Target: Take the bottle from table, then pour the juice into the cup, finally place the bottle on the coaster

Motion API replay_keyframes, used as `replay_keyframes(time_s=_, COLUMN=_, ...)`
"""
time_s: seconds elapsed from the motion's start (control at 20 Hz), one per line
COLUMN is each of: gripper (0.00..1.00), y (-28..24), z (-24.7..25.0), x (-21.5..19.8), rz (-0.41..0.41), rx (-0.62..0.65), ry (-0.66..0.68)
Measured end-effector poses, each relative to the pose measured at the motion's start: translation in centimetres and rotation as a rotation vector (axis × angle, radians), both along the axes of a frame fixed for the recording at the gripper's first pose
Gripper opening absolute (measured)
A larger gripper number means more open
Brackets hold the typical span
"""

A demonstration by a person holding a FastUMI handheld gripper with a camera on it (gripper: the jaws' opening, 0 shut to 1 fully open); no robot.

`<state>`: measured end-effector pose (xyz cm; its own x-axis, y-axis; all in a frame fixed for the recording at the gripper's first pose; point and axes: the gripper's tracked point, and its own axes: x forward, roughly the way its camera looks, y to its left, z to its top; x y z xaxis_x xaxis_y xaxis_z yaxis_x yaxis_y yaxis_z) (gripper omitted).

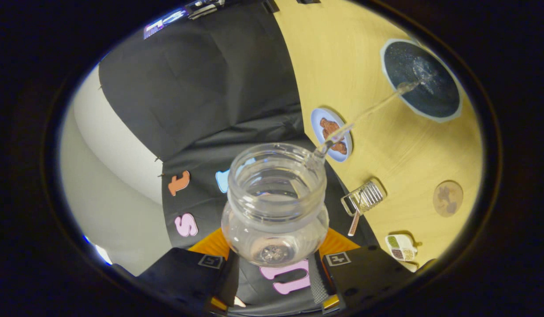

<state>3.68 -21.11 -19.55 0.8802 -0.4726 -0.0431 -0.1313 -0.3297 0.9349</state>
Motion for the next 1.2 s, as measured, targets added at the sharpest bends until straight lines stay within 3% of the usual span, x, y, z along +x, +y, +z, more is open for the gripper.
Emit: replay_keyframes(time_s=1.2, gripper=0.69, y=-1.0, z=4.8, x=0.1, rz=-0.075, rx=0.073, ry=-0.108)
